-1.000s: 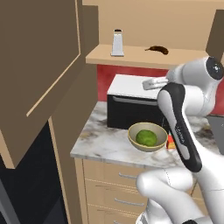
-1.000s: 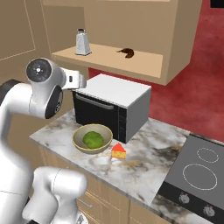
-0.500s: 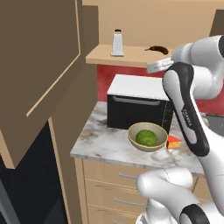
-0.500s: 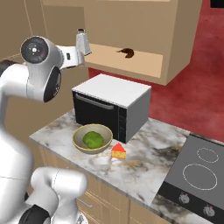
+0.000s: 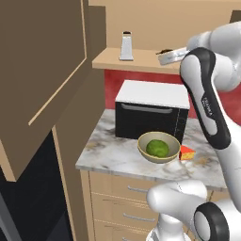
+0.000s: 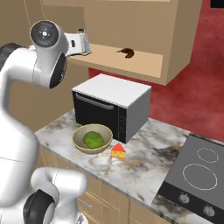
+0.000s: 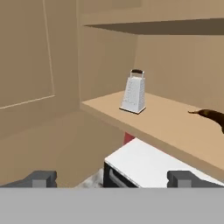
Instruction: Pick the cheese from the fridge and the cheese grater from the cabinet and place them next to the salad bowl.
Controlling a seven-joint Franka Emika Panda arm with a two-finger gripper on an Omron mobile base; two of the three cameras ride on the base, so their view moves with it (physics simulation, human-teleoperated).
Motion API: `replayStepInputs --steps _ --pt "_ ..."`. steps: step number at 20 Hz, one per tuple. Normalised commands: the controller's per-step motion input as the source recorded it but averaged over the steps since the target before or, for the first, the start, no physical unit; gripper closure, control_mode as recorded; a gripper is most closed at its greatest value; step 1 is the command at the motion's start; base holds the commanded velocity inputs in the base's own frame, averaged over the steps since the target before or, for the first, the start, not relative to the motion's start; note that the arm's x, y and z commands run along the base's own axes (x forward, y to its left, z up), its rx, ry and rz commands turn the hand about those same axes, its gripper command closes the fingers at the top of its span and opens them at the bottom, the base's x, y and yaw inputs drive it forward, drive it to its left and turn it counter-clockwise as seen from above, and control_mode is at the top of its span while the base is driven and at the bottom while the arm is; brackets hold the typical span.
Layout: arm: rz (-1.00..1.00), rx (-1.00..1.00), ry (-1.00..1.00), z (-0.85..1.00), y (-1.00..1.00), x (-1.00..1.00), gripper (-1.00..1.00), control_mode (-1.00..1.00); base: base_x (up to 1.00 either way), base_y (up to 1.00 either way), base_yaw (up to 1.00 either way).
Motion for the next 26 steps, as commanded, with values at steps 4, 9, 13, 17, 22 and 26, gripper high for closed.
replayStepInputs --steps 4,9,13,17,22,26 --pt "0.04 0.08 0.00 0.00 0.00 0.67 -1.00 -1.00 0.00 0.00 0.00" --pt "0.07 0.12 0.00 0.00 0.00 0.51 -1.00 -1.00 0.00 0.00 0.00" --pt "0.16 0.13 0.00 0.01 0.00 0.41 -1.00 -1.00 0.00 0.00 0.00" --pt "0.15 0.05 0.03 0.00 0.00 0.52 -1.00 -1.00 0.00 0.00 0.00" --pt "0.13 0.00 0.00 0.00 0.00 0.52 -1.00 -1.00 0.00 0.00 0.00" --pt "0.06 0.00 0.00 0.00 0.00 0.60 -1.00 -1.00 0.00 0.00 0.00"
